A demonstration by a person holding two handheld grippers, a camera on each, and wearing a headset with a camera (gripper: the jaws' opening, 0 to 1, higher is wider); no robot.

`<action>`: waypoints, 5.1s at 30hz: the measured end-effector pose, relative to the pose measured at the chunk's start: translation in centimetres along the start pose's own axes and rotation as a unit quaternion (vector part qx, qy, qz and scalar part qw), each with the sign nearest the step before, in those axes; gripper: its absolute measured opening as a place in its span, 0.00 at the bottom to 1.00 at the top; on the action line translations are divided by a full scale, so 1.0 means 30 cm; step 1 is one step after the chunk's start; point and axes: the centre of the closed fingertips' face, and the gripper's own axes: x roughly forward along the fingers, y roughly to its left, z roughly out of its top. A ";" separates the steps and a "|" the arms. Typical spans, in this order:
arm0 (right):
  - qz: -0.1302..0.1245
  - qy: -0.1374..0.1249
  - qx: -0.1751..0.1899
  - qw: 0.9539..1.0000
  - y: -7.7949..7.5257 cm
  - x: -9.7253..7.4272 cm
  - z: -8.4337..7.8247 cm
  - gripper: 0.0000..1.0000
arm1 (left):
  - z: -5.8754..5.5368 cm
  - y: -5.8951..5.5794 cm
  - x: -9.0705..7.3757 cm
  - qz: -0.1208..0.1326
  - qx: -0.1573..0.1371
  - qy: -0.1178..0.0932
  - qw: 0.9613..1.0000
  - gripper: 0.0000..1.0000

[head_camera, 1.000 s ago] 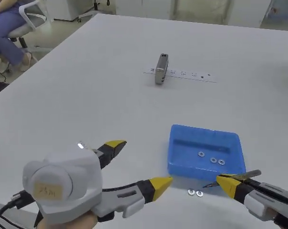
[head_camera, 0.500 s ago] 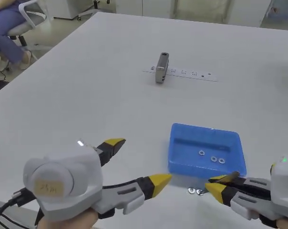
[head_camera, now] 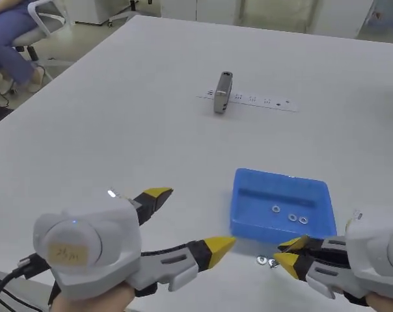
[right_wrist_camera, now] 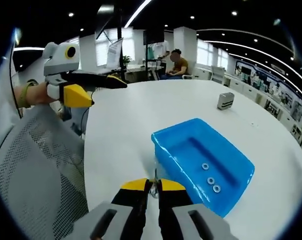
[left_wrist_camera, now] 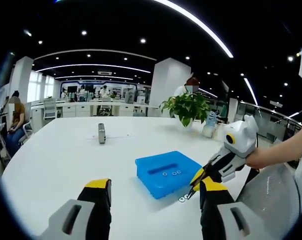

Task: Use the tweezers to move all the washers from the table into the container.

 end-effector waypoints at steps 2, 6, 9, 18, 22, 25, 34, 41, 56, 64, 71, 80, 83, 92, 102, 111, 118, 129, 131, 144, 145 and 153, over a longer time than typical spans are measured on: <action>0.001 0.002 0.000 1.000 -0.002 0.007 0.005 0.04 | 0.001 -0.001 0.000 0.000 0.000 0.000 1.000 0.73; 0.001 0.003 0.004 1.000 -0.003 0.018 0.012 0.03 | 0.001 0.000 -0.001 0.001 -0.001 0.000 1.000 0.73; -0.003 -0.002 0.024 1.000 -0.013 0.019 0.014 0.03 | -0.001 0.002 -0.001 0.001 -0.001 0.001 1.000 0.73; 0.000 -0.062 0.109 0.992 -0.039 -0.033 0.032 0.03 | -0.004 -0.007 0.003 -0.003 0.001 0.005 1.000 0.73; -0.004 -0.059 0.103 0.993 -0.040 -0.058 0.028 0.03 | -0.006 -0.009 0.004 -0.005 0.000 0.007 1.000 0.73; -0.008 -0.071 0.110 0.991 -0.052 -0.082 0.040 0.03 | -0.007 -0.010 0.005 -0.005 0.002 0.008 1.000 0.73; 0.000 -0.123 0.141 0.982 -0.080 -0.144 0.137 0.03 | -0.006 -0.005 0.003 -0.002 0.001 0.006 1.000 0.73; -0.014 -0.146 0.147 0.978 -0.138 -0.143 0.209 0.03 | -0.003 -0.004 0.003 -0.001 0.002 0.005 1.000 0.73; -0.048 -0.086 0.182 0.978 -0.274 0.002 0.138 0.03 | -0.001 0.004 0.001 0.000 0.000 0.001 1.000 0.72; -0.051 -0.054 0.168 0.983 -0.282 0.037 0.094 0.03 | -0.003 0.006 -0.001 0.001 -0.002 0.002 1.000 0.72; -0.055 -0.039 0.137 0.988 -0.277 0.050 0.082 0.04 | -0.010 0.009 -0.001 0.001 -0.001 0.006 1.000 0.72; -0.059 -0.058 0.120 0.989 -0.265 0.026 0.105 0.04 | -0.013 0.002 0.002 -0.001 0.002 0.011 1.000 0.72; -0.060 -0.069 0.105 0.990 -0.255 0.006 0.125 0.04 | -0.012 0.000 0.002 -0.001 0.002 0.010 1.000 0.72; -0.048 -0.097 0.061 0.992 -0.187 -0.060 0.187 0.04 | -0.011 -0.007 0.004 -0.003 0.004 0.012 1.000 0.72; -0.013 -0.107 0.018 0.994 -0.069 -0.086 0.224 0.04 | -0.014 -0.010 0.007 -0.006 0.006 0.014 1.000 0.72; 0.034 -0.048 0.017 0.998 -0.004 -0.019 0.115 0.03 | -0.016 -0.007 0.008 -0.008 0.007 0.015 1.000 0.72; 0.050 -0.011 0.014 0.999 0.014 0.024 0.047 0.04 | -0.017 -0.008 0.007 -0.008 0.007 0.016 1.000 0.72; 0.048 -0.003 -0.002 0.999 0.012 0.043 0.046 0.04 | -0.019 -0.008 0.007 -0.008 0.008 0.017 1.000 0.71; 0.050 0.000 -0.004 0.999 0.013 0.050 0.043 0.04 | -0.018 -0.008 0.008 -0.008 0.007 0.016 1.000 0.71; 0.046 0.000 -0.038 0.998 0.029 0.054 0.043 0.03 | -0.020 -0.008 0.008 -0.008 0.003 0.017 1.000 0.72; 0.042 -0.002 -0.033 0.999 0.028 0.052 0.043 0.03 | -0.019 -0.009 0.009 -0.008 0.002 0.017 1.000 0.72; 0.040 -0.051 0.006 0.998 0.027 -0.001 0.116 0.03 | -0.027 -0.016 0.013 -0.016 0.007 0.022 1.000 0.72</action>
